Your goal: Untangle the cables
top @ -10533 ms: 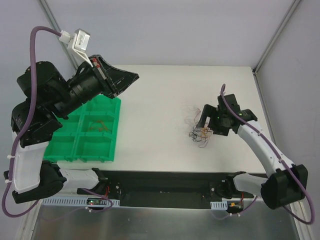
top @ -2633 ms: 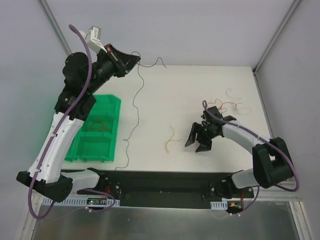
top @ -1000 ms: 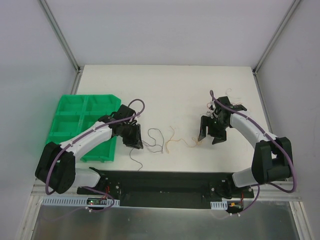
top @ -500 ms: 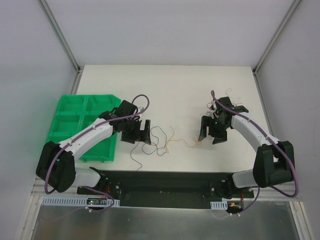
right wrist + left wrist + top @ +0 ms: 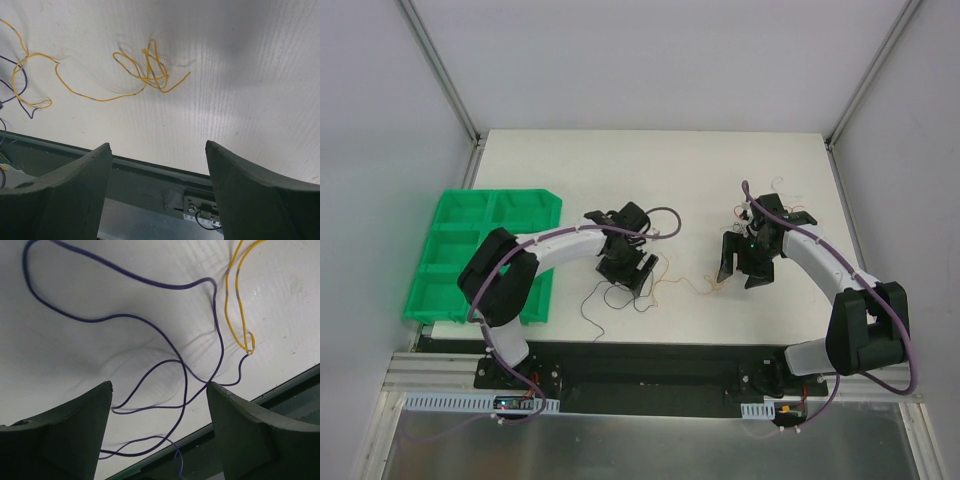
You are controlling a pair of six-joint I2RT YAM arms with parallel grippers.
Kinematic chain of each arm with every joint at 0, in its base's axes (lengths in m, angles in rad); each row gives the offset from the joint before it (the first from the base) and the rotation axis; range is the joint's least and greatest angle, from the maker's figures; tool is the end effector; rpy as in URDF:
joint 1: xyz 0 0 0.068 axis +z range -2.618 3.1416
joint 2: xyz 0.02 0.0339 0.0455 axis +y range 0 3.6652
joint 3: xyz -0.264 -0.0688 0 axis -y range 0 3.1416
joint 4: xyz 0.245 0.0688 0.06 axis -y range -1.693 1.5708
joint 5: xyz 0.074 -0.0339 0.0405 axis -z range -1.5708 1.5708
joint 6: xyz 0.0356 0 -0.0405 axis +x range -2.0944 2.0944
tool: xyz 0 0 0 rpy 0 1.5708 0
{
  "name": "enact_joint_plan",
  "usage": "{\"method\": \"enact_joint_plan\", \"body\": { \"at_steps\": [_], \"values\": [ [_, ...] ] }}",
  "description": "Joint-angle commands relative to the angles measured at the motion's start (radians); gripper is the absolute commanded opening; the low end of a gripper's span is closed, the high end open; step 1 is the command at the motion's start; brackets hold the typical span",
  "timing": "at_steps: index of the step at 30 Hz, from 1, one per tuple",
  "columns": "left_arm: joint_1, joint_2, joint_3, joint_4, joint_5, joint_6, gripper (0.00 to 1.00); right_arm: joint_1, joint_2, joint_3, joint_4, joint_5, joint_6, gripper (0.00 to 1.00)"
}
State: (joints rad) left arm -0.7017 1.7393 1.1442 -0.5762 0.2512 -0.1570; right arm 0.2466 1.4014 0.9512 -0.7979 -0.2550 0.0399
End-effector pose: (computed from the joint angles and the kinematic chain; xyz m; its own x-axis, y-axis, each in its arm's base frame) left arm 0.2562 -0.2282 0.1862 -0.8043 0.4815 -0.3484 0.5805 0.7620 -0.2870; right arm 0.2466 0.0713 0.2183 -0.9315 -0.1947 -0.3073 -0.2769 0.9274 0.2517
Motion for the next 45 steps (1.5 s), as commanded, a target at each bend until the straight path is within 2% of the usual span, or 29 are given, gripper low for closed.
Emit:
{"method": "enact_joint_plan", "body": {
  "at_steps": [1,3,14,22,23,25,27,38,42,45],
  "values": [
    [-0.088,0.019,0.058,-0.039,-0.168,0.008,0.73,0.005,-0.024,0.001,-0.015,-0.001,-0.015,0.78],
    [-0.105,0.026,0.054,-0.039,-0.190,-0.013,0.72,0.003,-0.013,0.001,-0.014,-0.006,-0.014,0.78],
    [-0.134,0.065,0.005,-0.037,-0.272,-0.019,0.41,0.005,0.011,-0.005,0.000,-0.017,-0.008,0.78],
    [-0.151,0.089,-0.001,-0.024,-0.279,-0.001,0.38,0.002,0.024,0.001,-0.007,0.006,-0.014,0.78],
    [-0.151,0.088,-0.004,-0.021,-0.279,0.000,0.35,0.003,0.027,0.001,-0.007,0.010,-0.015,0.78],
    [-0.150,0.078,-0.012,-0.017,-0.289,0.007,0.13,0.003,0.039,0.006,-0.011,0.014,-0.017,0.77],
    [-0.151,0.049,-0.017,-0.013,-0.306,0.011,0.00,0.000,0.051,0.012,-0.020,0.023,-0.018,0.78],
    [-0.128,-0.220,0.043,-0.048,-0.388,0.053,0.00,-0.017,0.054,0.061,-0.073,0.092,-0.034,0.78],
    [-0.061,-0.325,0.087,-0.088,-0.388,0.043,0.00,-0.035,0.057,0.077,-0.080,0.094,-0.031,0.78],
    [0.031,-0.392,0.136,-0.112,-0.380,0.036,0.00,-0.038,0.061,0.090,-0.077,0.085,-0.021,0.78]
  ]
}}
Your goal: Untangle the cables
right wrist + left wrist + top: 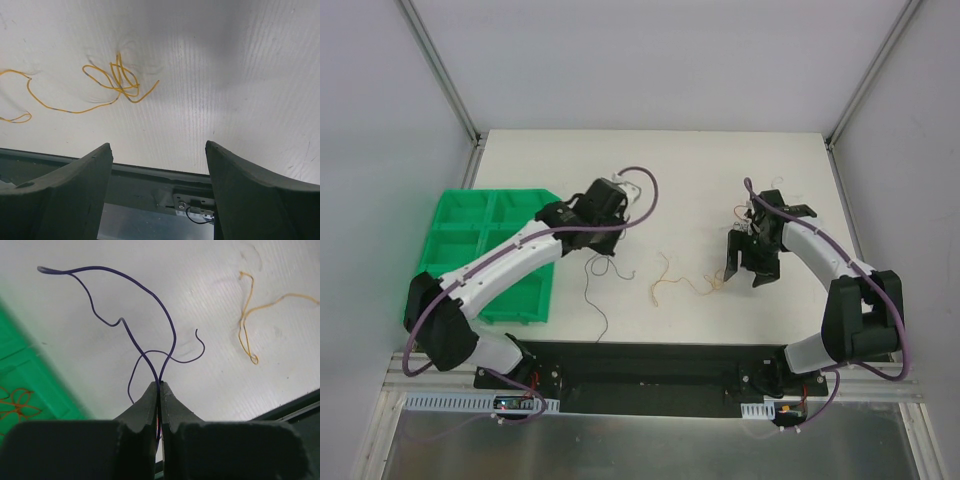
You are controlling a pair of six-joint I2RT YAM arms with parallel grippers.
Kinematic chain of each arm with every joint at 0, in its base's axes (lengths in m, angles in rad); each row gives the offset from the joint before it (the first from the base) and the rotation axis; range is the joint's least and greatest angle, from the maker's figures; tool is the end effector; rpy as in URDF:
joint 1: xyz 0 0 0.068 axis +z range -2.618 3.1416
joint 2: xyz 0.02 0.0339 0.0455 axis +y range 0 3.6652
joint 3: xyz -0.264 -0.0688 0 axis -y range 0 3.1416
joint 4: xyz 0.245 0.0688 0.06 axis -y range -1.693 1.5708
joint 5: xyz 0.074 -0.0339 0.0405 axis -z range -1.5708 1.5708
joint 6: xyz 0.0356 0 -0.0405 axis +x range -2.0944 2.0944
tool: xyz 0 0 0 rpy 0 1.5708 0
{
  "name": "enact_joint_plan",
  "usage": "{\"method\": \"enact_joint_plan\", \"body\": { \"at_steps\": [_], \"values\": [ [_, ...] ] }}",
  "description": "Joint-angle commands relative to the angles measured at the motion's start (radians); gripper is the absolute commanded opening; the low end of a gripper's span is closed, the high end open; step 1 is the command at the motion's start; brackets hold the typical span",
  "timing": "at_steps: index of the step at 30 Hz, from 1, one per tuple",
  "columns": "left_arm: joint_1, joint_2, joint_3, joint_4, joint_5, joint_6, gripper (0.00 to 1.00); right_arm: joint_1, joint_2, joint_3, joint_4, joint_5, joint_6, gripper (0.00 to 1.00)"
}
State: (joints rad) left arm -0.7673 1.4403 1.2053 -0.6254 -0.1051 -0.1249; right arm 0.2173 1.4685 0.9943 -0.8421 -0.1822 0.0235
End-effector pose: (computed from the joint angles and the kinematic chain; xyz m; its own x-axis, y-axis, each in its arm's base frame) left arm 0.2252 -0.2120 0.2936 -0.6213 0.4271 -0.6570 0.5681 0.8229 -0.0023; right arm 0.2582 0.0636 0.2121 -0.9508 -0.1863 -0.2476 -0.2343 0.9551 0.1812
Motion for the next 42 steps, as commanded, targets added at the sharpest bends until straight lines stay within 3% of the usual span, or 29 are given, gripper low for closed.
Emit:
{"method": "enact_joint_plan", "body": {
  "at_steps": [1,6,13,20,28,42],
  "values": [
    [0.136,-0.112,0.094,-0.069,-0.025,-0.002,0.00,-0.007,-0.007,0.053,-0.029,0.010,0.001,0.78],
    [0.313,-0.156,0.229,-0.071,-0.022,-0.001,0.00,-0.007,0.007,0.079,-0.028,-0.034,0.047,0.77],
    [0.476,-0.055,0.398,0.022,-0.013,0.028,0.00,-0.007,0.044,0.147,-0.054,-0.079,0.081,0.77],
    [0.631,0.015,0.321,0.286,0.085,0.056,0.00,-0.007,0.023,0.196,-0.103,-0.066,0.063,0.77],
    [0.744,0.074,0.264,0.335,0.163,0.061,0.00,-0.007,-0.004,0.162,-0.118,-0.054,0.047,0.77],
    [0.810,-0.087,0.002,0.346,0.114,0.073,0.00,-0.006,0.016,0.158,-0.092,-0.094,0.050,0.77]
  ]
}}
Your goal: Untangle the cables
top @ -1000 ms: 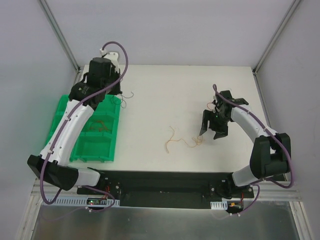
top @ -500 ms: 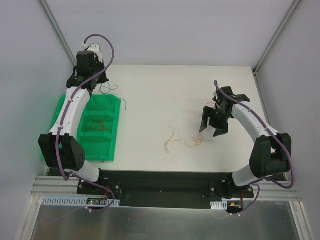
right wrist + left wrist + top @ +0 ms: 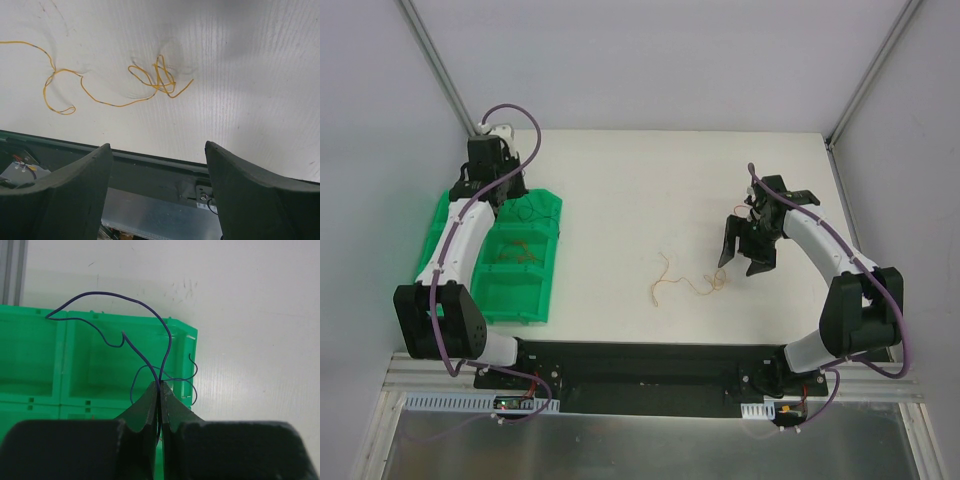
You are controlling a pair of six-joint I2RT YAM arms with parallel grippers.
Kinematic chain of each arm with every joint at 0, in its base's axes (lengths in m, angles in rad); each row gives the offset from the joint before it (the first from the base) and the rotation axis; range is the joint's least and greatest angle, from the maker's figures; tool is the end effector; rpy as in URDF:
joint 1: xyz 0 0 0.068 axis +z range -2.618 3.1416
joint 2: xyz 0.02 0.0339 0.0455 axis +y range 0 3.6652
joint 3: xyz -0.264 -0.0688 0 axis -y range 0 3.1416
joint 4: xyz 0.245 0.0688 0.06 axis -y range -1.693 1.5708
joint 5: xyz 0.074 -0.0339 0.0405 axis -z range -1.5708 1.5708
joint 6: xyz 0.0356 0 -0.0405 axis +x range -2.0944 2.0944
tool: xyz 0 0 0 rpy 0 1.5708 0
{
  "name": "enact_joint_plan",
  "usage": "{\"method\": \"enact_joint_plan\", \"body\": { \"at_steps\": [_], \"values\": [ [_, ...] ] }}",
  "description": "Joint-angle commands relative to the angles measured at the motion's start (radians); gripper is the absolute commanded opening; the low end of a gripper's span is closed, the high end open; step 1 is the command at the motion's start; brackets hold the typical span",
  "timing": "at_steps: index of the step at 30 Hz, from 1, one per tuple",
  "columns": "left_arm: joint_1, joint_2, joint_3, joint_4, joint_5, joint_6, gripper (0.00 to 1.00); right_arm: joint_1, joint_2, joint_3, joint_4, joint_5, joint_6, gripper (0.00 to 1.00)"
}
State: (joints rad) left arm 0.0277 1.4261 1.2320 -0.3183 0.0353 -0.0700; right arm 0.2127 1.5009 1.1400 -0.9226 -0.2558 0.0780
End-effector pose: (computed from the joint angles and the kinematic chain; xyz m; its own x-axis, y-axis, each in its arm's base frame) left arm 0.3293 0.0079 0.3326 -0.4891 -0.0835 -0.8682 -0.0312 0.9964 -0.0782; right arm 0.2744 0.0685 0.2425 -0.9559 -0.1293 -0.2636 -0.2004 0.9435 0.2640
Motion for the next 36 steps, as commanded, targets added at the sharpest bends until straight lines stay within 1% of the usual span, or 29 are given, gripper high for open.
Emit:
{"method": "enact_joint_plan", "body": {
  "at_steps": [1,4,5,7,16,20,24,26,27,29,30,33,35,36],
  "values": [
    [0.021,-0.075,-0.026,0.042,-0.026,0.022,0.00,-0.003,-0.015,0.012,-0.010,-0.019,-0.004,0.77],
    [0.037,-0.067,-0.011,0.042,-0.029,0.027,0.00,-0.001,-0.016,0.006,-0.009,-0.022,-0.010,0.77],
    [0.041,-0.064,-0.002,0.042,-0.060,0.026,0.00,-0.001,-0.015,0.004,-0.009,-0.020,-0.012,0.77],
    [0.047,-0.056,0.026,0.041,-0.074,0.026,0.00,-0.003,-0.011,0.009,-0.010,-0.019,-0.015,0.77],
    [0.069,0.028,0.190,0.048,-0.080,0.042,0.00,-0.001,-0.015,0.004,-0.015,-0.016,-0.020,0.77],
    [0.078,0.028,0.224,0.047,-0.052,0.026,0.00,-0.001,-0.013,-0.002,-0.010,-0.017,-0.015,0.77],
    [0.080,-0.009,0.245,0.047,-0.037,0.006,0.00,-0.001,-0.011,0.001,-0.010,-0.016,-0.014,0.77],
    [0.081,-0.027,0.271,0.047,0.018,-0.007,0.00,-0.001,-0.011,0.003,-0.010,-0.019,-0.014,0.77],
    [0.080,-0.035,0.288,0.048,0.070,-0.016,0.00,-0.003,-0.008,0.003,-0.010,-0.019,-0.014,0.77],
    [0.081,-0.039,0.319,0.065,0.229,-0.034,0.00,-0.003,-0.004,0.003,-0.010,-0.019,-0.015,0.77],
    [0.081,-0.036,0.325,0.088,0.332,-0.056,0.00,-0.001,-0.002,0.004,-0.012,-0.019,-0.015,0.77],
    [0.081,0.003,0.336,0.148,0.602,-0.160,0.00,-0.003,0.008,0.010,-0.012,-0.026,-0.015,0.77],
    [0.083,0.046,0.337,0.180,0.691,-0.230,0.00,-0.001,0.012,0.017,-0.010,-0.028,-0.014,0.77],
    [0.081,0.057,0.334,0.186,0.699,-0.246,0.00,-0.003,0.012,0.018,-0.012,-0.028,-0.014,0.77]
  ]
}}
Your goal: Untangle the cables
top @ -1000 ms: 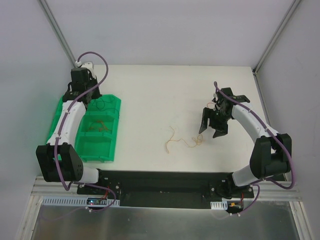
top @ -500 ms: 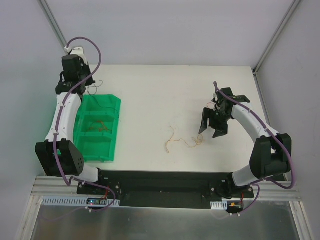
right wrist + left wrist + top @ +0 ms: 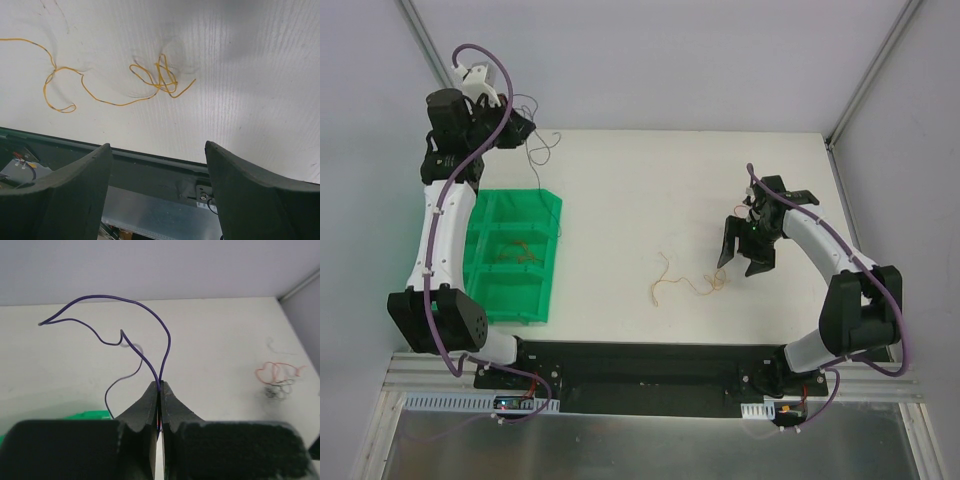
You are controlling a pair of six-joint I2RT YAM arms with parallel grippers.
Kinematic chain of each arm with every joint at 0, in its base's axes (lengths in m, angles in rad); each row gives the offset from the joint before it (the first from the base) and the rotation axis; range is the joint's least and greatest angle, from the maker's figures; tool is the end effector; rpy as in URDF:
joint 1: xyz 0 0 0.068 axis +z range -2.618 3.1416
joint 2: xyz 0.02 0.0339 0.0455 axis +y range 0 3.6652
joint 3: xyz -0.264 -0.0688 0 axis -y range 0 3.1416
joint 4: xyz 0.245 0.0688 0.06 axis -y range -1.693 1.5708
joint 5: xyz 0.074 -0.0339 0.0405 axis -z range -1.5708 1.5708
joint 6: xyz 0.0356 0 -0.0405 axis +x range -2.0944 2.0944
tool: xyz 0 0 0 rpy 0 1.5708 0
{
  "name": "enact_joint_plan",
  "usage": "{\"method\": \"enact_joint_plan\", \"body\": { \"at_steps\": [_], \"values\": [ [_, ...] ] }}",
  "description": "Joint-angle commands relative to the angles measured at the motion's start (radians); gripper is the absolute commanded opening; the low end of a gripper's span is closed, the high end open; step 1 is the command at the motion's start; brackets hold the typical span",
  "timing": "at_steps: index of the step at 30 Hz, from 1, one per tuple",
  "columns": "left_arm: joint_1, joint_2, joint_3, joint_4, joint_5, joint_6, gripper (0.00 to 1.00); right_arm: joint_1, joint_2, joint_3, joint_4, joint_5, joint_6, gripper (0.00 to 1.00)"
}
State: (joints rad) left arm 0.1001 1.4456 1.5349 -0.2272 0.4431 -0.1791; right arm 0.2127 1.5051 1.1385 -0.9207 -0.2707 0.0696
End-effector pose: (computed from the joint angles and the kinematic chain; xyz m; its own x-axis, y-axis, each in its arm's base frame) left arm 0.3307 0.0179 0.4425 -0.1938 -0.1812 -0.9642 0.3026 0.9238 -0.2344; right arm 0.2748 0.0691 0.2411 -0.9554 -0.1378 -0.2612 -0.2106 0.9379 0.2756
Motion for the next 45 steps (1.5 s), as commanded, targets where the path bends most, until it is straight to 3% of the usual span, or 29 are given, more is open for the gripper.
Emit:
{"method": "enact_joint_plan", "body": {
  "at_steps": [1,9,18,33,45],
  "values": [
    [0.009,0.042,0.027,0.097,0.286,-0.151,0.00,-0.001,0.006,0.021,-0.014,-0.012,-0.007,0.77],
    [0.009,0.065,0.050,0.141,0.255,-0.189,0.00,-0.001,0.000,0.010,-0.018,-0.002,-0.017,0.77],
    [0.052,0.022,0.010,0.121,0.164,-0.109,0.00,-0.003,-0.002,0.010,-0.020,0.001,-0.019,0.77],
    [0.170,0.064,-0.117,0.120,0.217,0.024,0.00,-0.003,0.012,0.004,-0.020,-0.007,-0.021,0.77],
    [0.187,-0.040,-0.323,0.118,0.158,0.039,0.00,-0.001,0.027,0.012,-0.014,-0.012,-0.017,0.77]
  ]
}}
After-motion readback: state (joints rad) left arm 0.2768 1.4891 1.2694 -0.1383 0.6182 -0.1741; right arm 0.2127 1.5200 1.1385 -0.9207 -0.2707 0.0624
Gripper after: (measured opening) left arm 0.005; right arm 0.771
